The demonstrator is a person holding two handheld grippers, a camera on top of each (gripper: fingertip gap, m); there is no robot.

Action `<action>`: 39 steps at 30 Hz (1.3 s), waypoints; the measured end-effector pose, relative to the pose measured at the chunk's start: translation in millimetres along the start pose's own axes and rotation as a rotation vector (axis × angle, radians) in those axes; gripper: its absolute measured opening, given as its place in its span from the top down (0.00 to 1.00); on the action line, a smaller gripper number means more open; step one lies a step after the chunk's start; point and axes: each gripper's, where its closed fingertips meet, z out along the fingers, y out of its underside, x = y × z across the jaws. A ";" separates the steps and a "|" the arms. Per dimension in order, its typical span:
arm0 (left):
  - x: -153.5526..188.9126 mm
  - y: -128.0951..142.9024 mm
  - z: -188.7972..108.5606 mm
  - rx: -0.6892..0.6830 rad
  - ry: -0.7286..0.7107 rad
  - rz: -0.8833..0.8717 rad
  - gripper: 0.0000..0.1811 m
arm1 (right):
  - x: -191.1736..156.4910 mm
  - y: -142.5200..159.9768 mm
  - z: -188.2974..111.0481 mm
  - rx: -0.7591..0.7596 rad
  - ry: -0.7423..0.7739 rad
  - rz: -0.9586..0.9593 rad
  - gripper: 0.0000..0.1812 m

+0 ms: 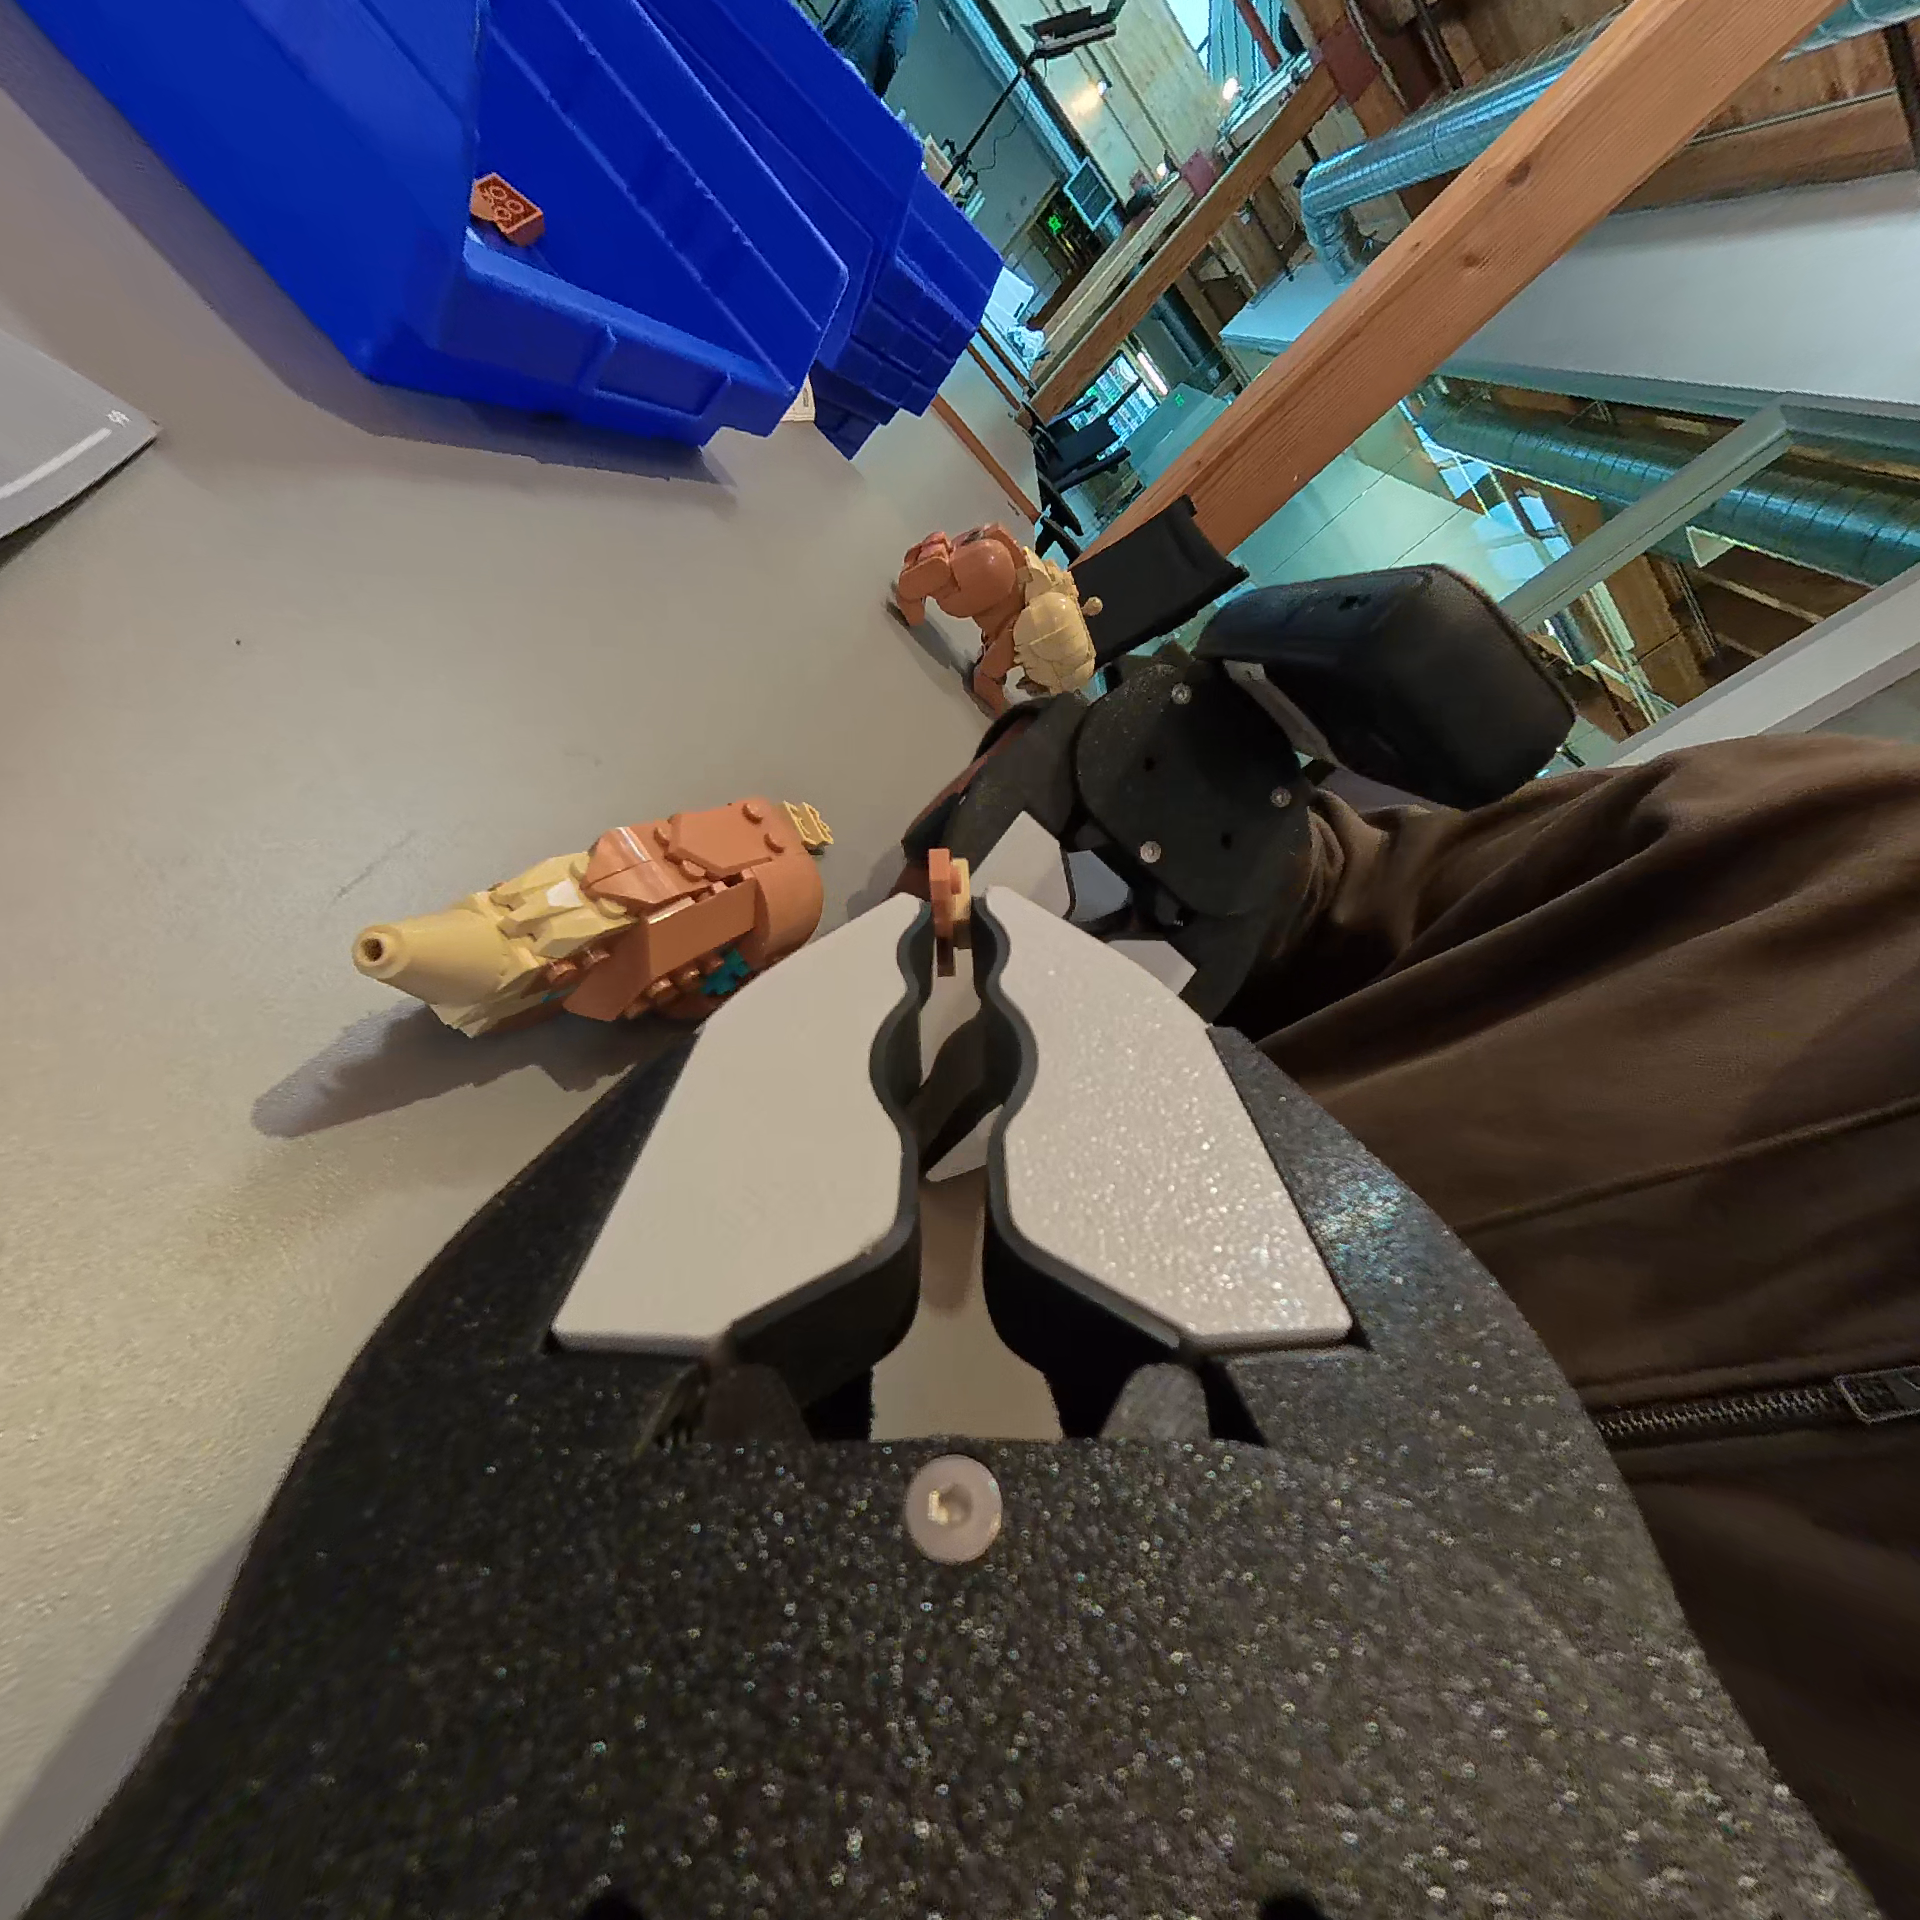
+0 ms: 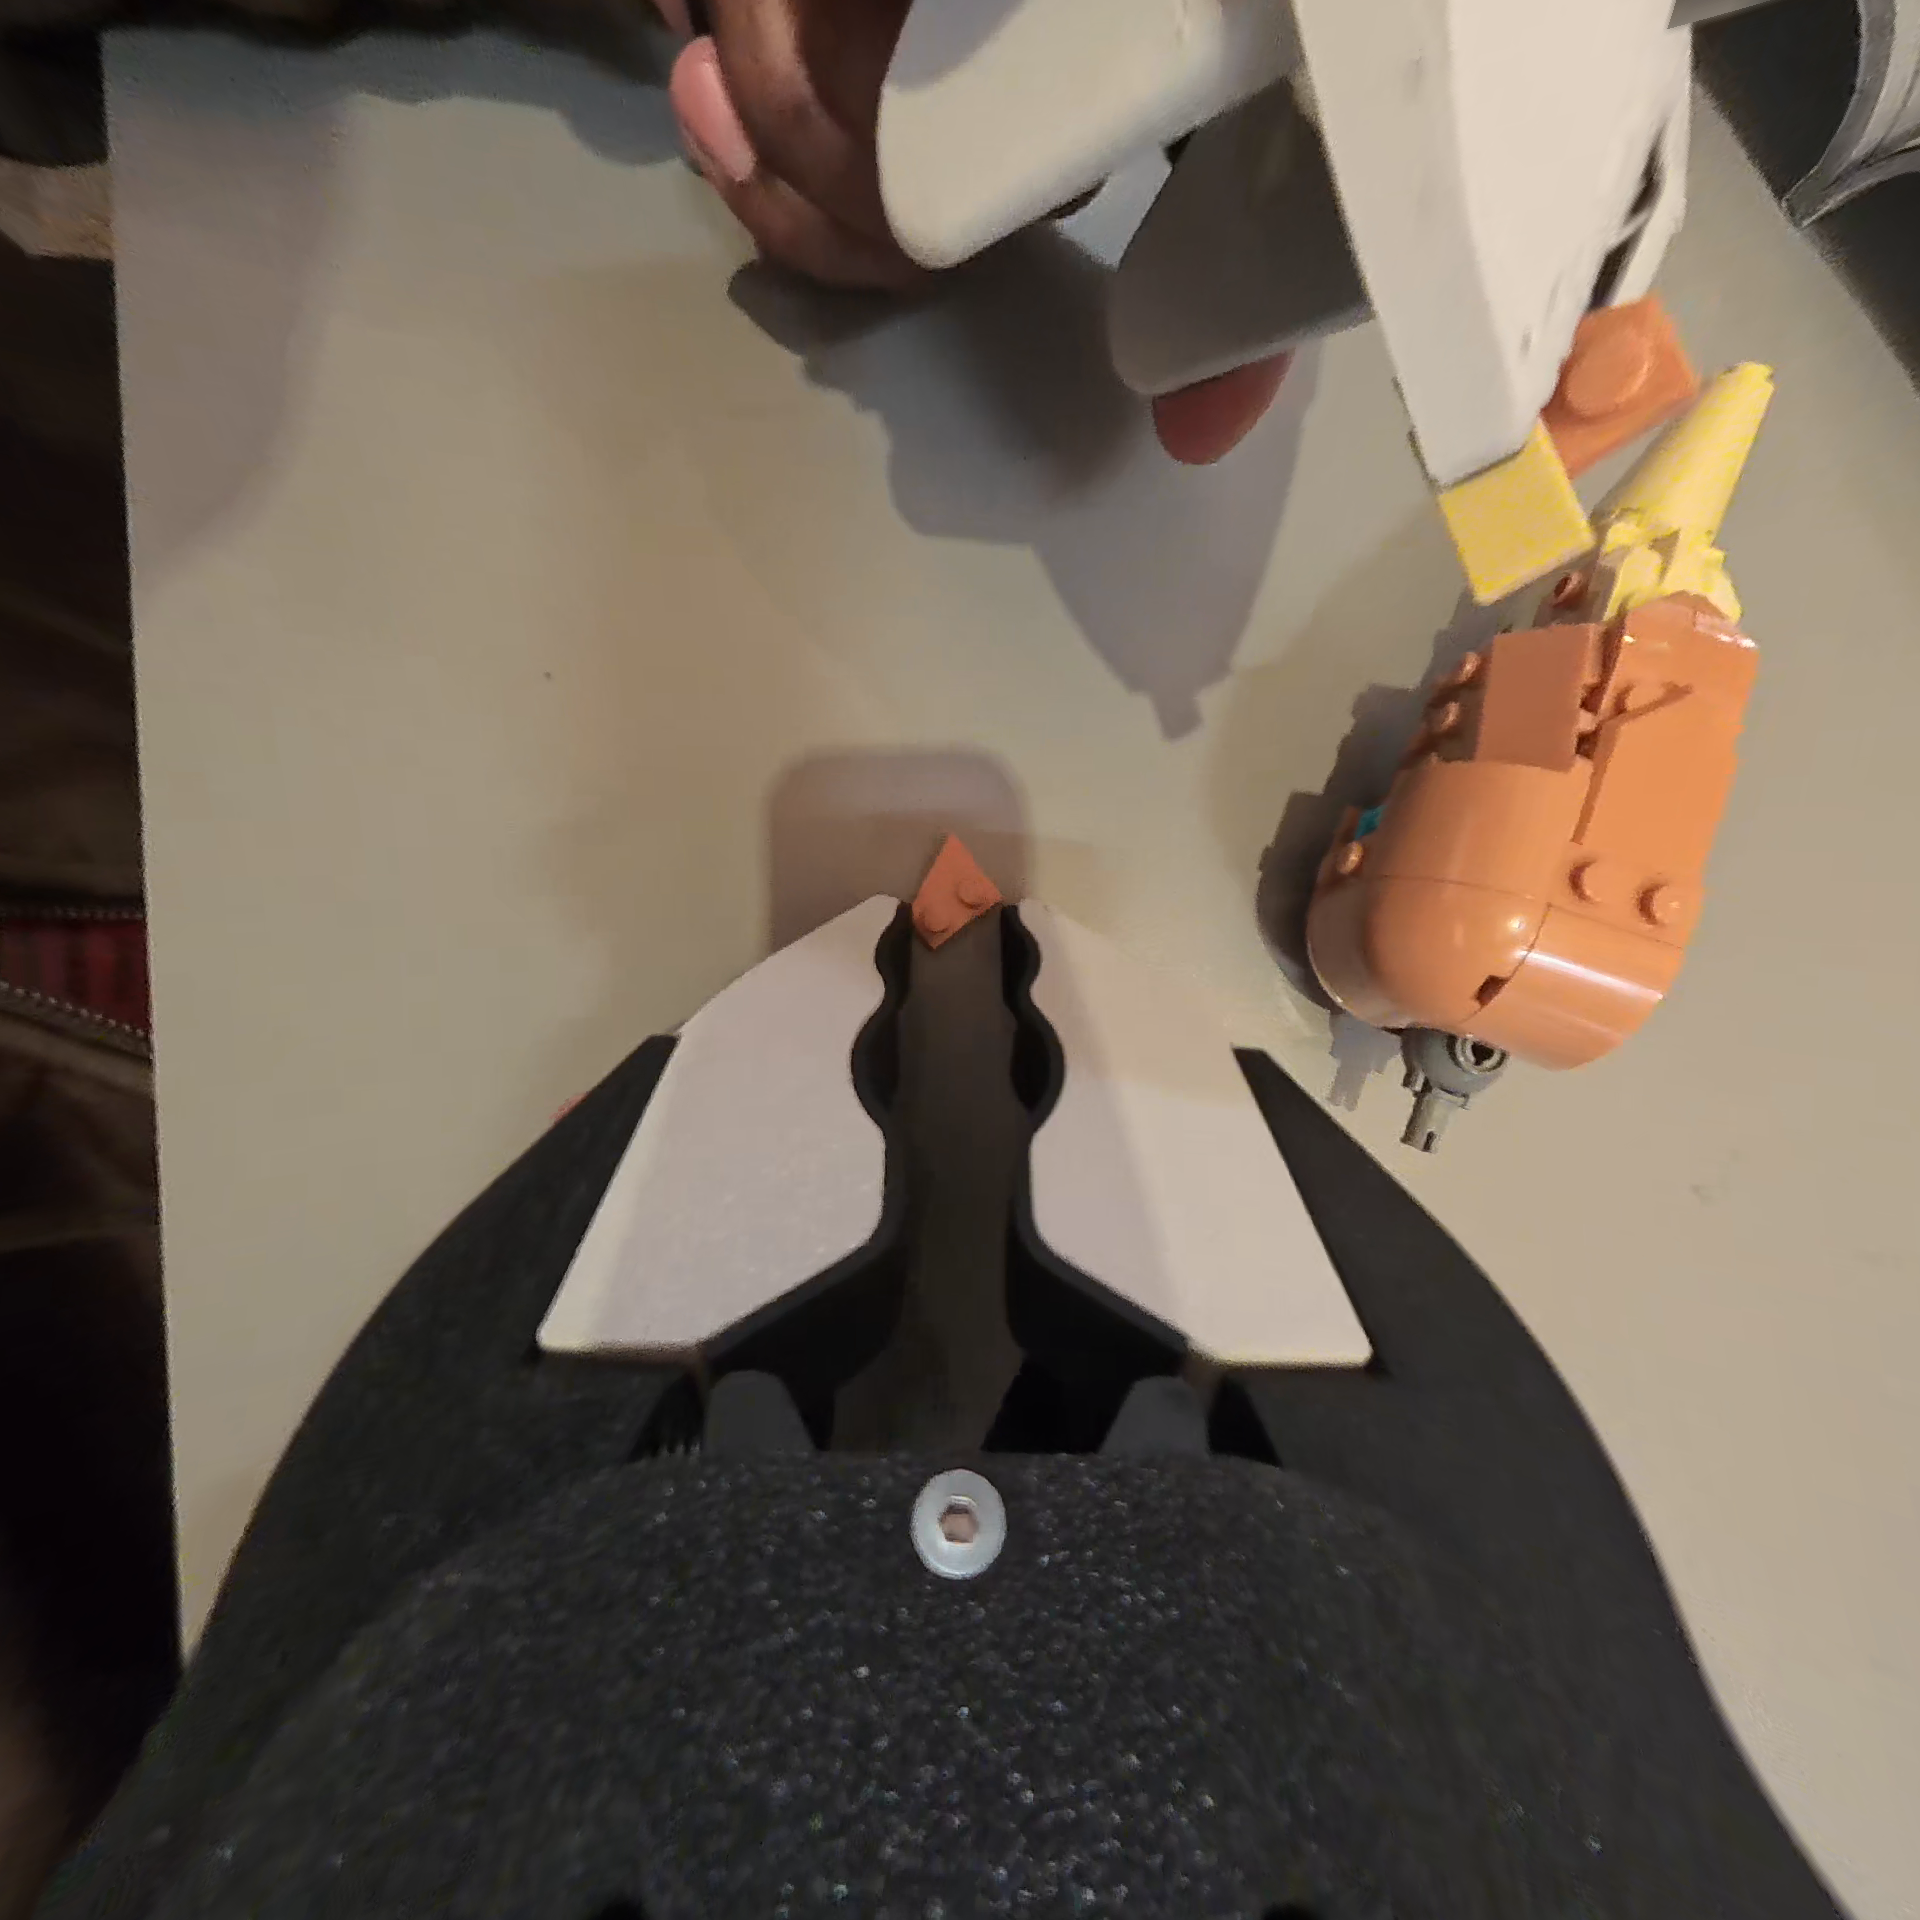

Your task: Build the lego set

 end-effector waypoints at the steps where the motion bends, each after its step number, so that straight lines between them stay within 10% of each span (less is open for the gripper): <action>1: -0.1 0.3 0.2 -0.001 0.000 -0.001 0.96 | 0.2 -0.3 0.4 -0.003 0.001 0.000 0.92; 11: -2.3 -2.1 -2.6 0.007 -0.014 0.009 0.96 | 8.0 1.4 -1.3 -0.091 -0.055 -0.302 0.96; 39: -4.7 -3.9 -4.9 0.013 -0.027 0.011 0.96 | 15.1 -0.2 -5.7 0.105 0.242 0.106 0.87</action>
